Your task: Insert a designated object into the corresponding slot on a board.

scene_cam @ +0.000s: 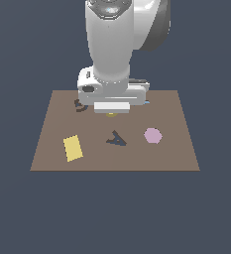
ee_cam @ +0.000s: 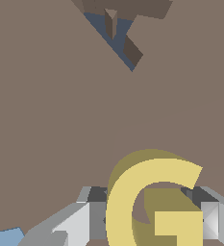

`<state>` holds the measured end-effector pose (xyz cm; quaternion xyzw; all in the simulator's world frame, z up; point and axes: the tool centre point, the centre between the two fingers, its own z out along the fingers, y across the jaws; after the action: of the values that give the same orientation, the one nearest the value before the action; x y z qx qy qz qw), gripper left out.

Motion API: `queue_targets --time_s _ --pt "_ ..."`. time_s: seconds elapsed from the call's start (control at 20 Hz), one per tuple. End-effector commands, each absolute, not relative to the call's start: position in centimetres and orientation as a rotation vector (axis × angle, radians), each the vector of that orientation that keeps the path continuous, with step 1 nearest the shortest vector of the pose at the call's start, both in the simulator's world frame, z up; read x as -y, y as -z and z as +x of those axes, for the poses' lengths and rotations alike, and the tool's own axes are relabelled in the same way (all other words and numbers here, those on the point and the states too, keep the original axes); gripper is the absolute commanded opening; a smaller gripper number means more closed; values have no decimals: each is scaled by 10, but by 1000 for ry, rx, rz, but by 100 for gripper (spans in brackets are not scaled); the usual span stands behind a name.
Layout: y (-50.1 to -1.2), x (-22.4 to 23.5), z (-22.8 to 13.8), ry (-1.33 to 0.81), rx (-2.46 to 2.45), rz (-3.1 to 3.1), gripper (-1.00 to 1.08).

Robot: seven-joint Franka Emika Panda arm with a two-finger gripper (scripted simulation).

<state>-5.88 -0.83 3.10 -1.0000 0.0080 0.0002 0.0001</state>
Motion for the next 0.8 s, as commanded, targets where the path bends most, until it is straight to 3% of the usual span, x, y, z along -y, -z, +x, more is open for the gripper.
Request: queue_targets --time_s 0.0,0.75 --pt "-32 15 -61 0 -3 -3142 -100" --pt "-38 90 -81 -1 277 -3130 -100"
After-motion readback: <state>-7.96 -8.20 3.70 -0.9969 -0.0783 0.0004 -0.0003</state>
